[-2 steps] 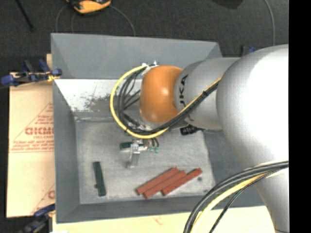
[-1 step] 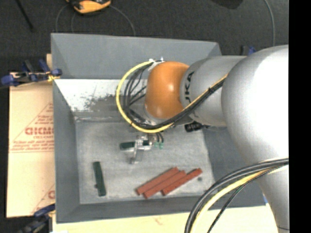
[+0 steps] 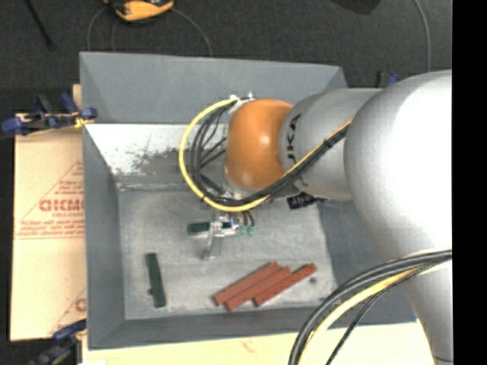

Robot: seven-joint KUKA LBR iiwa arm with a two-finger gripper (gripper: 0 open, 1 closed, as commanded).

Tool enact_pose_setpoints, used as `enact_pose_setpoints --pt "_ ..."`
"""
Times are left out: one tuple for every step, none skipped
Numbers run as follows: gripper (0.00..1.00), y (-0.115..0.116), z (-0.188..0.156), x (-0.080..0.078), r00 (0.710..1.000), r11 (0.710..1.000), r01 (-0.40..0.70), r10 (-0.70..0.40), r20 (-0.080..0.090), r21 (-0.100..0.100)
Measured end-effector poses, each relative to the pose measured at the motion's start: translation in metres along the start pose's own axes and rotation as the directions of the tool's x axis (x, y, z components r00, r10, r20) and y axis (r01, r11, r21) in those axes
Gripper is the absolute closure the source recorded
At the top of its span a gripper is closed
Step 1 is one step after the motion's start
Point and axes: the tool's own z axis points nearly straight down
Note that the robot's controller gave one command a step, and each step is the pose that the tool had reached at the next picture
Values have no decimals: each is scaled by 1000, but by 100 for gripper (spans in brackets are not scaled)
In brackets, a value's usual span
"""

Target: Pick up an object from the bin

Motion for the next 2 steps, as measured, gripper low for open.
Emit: enact_pose_setpoints --pt "100 -3 -2 -6 1000 1000 -10 10 4 -4" --pt "100 -3 -2 -6 1000 1000 -11 11 4 -3"
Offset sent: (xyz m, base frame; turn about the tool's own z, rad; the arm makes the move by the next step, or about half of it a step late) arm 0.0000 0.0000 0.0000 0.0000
